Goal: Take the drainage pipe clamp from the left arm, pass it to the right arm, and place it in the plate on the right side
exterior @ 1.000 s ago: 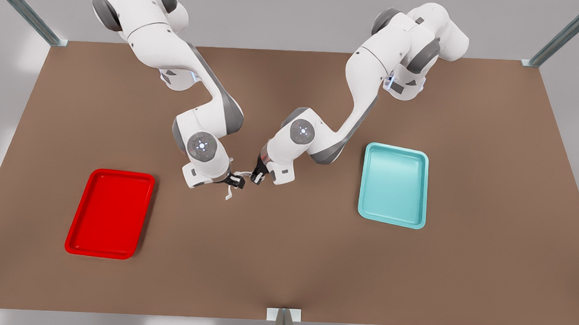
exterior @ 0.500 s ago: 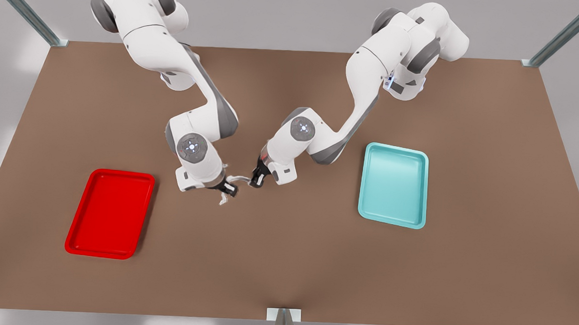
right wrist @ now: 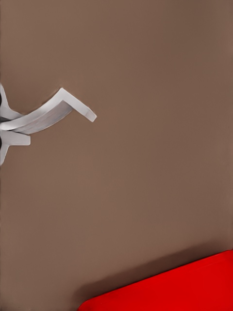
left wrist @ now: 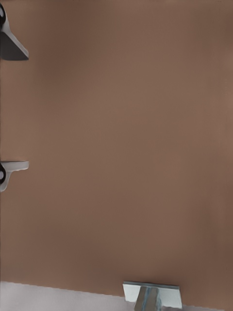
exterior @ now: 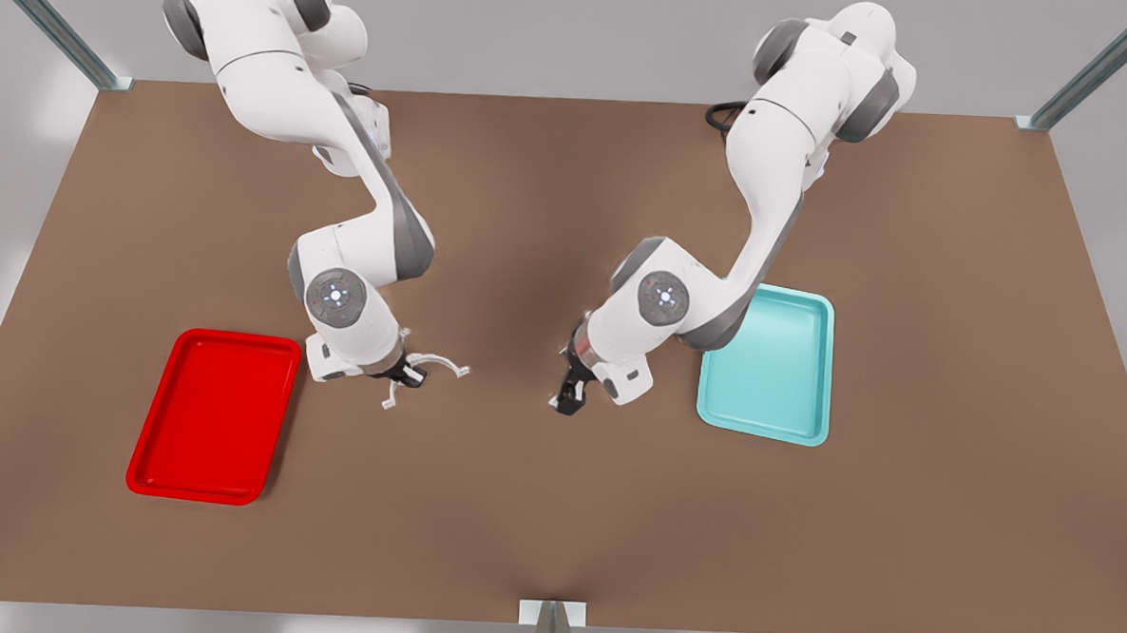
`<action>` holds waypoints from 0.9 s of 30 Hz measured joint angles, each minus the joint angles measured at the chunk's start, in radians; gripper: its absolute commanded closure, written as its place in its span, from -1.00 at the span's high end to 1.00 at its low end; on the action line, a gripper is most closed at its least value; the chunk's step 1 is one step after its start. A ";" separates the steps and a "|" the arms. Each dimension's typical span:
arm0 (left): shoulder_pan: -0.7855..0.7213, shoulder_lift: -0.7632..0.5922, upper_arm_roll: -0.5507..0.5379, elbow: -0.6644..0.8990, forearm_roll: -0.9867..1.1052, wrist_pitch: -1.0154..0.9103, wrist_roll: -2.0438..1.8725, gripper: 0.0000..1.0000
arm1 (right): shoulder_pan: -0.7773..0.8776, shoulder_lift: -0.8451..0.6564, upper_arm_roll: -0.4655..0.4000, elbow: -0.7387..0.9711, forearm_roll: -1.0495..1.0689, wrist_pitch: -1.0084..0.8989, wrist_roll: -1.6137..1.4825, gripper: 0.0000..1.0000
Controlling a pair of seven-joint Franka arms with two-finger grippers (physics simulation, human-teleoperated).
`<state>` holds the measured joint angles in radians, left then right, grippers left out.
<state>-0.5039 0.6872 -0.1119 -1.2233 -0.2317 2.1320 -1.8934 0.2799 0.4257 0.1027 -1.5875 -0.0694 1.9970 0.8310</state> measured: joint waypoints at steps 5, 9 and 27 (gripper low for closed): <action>0.339 -0.108 0.016 0.000 0.102 -0.271 0.291 1.00 | -0.295 0.009 0.051 -0.042 0.008 -0.015 -0.130 -0.57; 0.500 -0.335 0.023 -0.090 0.172 -0.428 0.589 1.00 | -0.473 0.079 0.062 -0.069 0.033 0.005 -0.279 -0.57; 0.509 -0.372 0.042 -0.133 0.224 -0.524 1.412 1.00 | -0.570 -0.067 0.245 0.230 -0.082 -0.103 -0.747 1.00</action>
<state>0.0053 0.3155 -0.0698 -1.3565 -0.0081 1.6076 -0.4813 -0.2905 0.3590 0.3476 -1.3570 -0.1514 1.8945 0.0843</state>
